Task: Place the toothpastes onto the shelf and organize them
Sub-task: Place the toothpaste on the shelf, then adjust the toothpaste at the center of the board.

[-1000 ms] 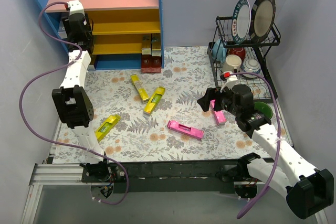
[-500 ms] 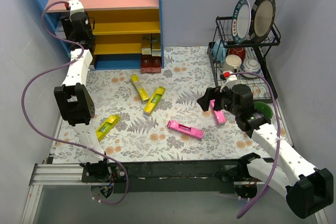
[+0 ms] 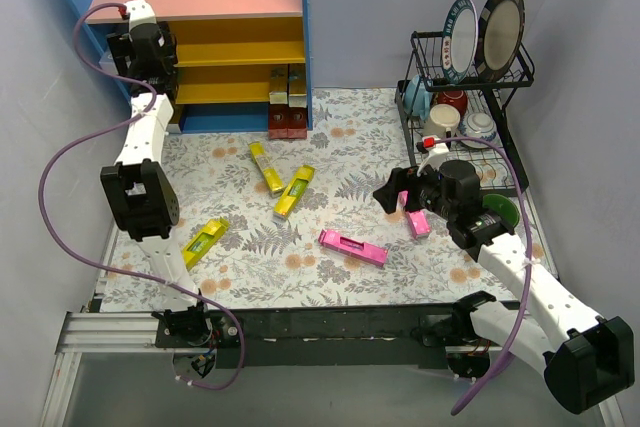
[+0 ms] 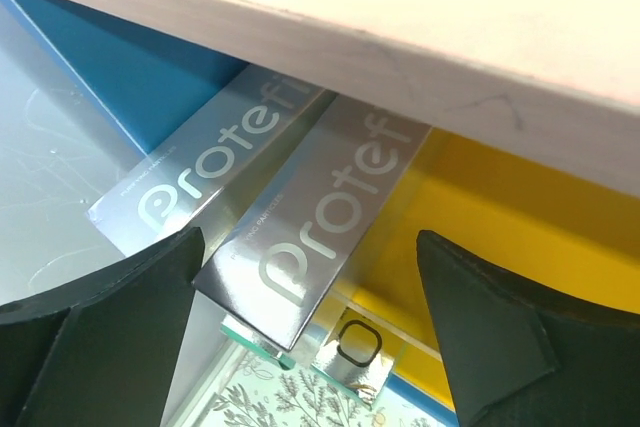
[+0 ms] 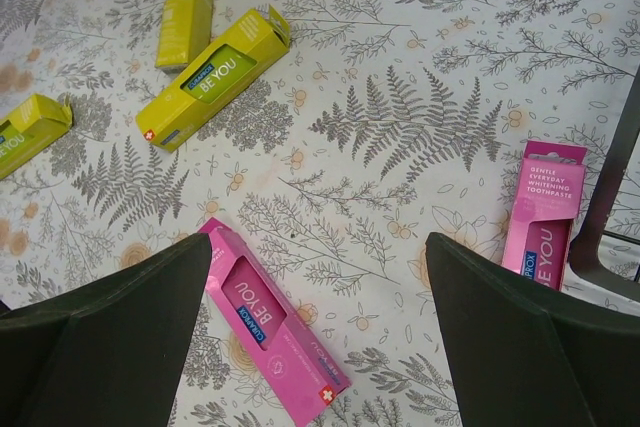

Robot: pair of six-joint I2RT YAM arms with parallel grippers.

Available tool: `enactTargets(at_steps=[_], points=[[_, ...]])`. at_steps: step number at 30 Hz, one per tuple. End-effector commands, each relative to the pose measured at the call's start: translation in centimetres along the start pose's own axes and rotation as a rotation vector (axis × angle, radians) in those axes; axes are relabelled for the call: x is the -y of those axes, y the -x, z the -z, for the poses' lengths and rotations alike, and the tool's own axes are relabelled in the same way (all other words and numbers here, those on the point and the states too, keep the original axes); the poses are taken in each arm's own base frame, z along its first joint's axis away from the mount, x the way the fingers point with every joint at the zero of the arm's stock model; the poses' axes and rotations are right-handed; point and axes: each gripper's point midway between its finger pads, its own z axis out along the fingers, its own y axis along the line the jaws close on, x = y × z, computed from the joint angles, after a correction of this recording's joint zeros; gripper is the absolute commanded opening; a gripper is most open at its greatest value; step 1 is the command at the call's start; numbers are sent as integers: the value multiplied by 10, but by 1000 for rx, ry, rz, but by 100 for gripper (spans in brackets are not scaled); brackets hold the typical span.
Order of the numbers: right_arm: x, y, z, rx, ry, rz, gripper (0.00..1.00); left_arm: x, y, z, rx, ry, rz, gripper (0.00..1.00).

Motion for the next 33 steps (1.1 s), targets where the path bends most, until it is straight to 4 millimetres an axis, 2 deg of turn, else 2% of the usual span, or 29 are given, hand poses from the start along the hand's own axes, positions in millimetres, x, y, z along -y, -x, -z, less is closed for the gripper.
enactTargets(at_steps=[1,6,7,11,12,13,14,15,16,17,18,19,22,26,29,33], points=[[-8,11,1,32,34,25,96,-25,64,30,91,-40,90,92],[-12,14,6,30,46,25,96,-19,96,61,116,-162,194,98],[-13,14,7,28,48,25,96,-21,107,72,133,-187,213,98],[-14,13,11,23,51,30,96,-30,115,99,126,-216,291,98],[-14,13,12,22,52,33,96,-31,102,100,89,-216,331,98],[-15,12,13,17,54,34,96,-43,106,106,91,-221,365,98],[-15,10,14,12,56,36,96,-48,103,108,74,-232,402,98],[-15,10,14,11,60,40,96,-51,93,109,27,-242,512,98],[-16,7,15,5,65,41,96,-76,78,101,-7,-210,564,98],[-16,5,15,1,70,43,96,-73,75,108,-44,-293,627,98],[-17,5,15,0,74,45,96,-79,72,109,-62,-318,677,98],[-17,3,15,-5,78,51,96,-93,60,104,-97,-306,762,98],[-18,1,14,-12,90,58,96,-107,58,106,-105,-311,834,97],[-19,-1,16,-3,79,97,96,-125,38,94,-132,-194,855,92],[-19,-4,16,-5,71,112,96,-118,30,88,-161,-208,861,91],[-20,-10,15,-15,77,114,96,-98,28,89,-207,-316,890,89]])
